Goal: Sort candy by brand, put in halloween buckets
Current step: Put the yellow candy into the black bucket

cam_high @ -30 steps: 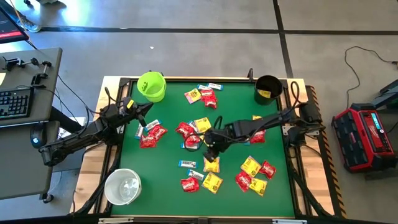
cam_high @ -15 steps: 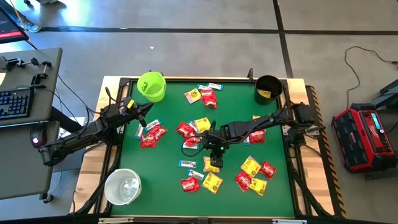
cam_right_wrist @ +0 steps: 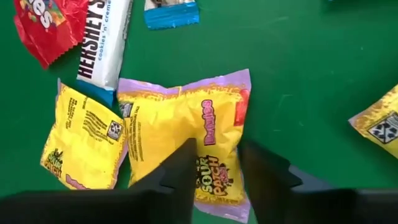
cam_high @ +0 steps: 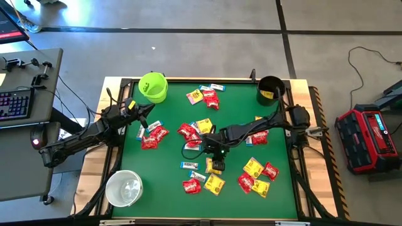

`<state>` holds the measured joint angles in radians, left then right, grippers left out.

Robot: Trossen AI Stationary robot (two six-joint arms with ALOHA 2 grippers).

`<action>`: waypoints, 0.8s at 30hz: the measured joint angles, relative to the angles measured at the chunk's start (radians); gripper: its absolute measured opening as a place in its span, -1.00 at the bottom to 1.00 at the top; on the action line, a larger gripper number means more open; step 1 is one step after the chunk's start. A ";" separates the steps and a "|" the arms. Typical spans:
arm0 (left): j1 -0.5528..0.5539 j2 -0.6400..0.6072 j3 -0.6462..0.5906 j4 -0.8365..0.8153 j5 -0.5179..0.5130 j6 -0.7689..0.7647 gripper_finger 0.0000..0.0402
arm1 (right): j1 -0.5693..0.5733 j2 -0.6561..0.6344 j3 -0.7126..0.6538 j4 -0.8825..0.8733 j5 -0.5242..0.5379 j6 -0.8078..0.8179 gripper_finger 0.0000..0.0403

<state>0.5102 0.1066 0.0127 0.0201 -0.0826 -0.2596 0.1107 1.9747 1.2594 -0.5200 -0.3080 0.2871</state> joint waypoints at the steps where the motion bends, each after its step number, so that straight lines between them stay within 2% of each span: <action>1: 0.000 0.000 0.000 0.000 0.000 0.000 -1.00 | -0.001 0.000 0.000 -0.001 0.000 0.000 -0.55; 6: 0.000 0.000 0.000 0.000 0.000 0.001 -1.00 | -0.002 0.000 0.031 -0.029 0.002 0.022 -0.95; 17: 0.000 0.000 0.000 0.000 0.003 -0.022 -1.00 | -0.031 0.000 0.253 -0.137 0.049 0.150 -0.98; 21: 0.000 0.000 0.000 0.000 0.005 -0.024 -1.00 | -0.054 0.000 0.370 -0.182 0.126 0.176 -1.00; 24: 0.000 0.000 0.000 0.000 0.026 -0.039 -1.00 | -0.096 -0.002 0.458 -0.294 0.203 0.176 -1.00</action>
<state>0.5102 0.1066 0.0128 0.0196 -0.0571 -0.2987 0.0147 1.9726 1.7175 -0.8144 -0.1046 0.4628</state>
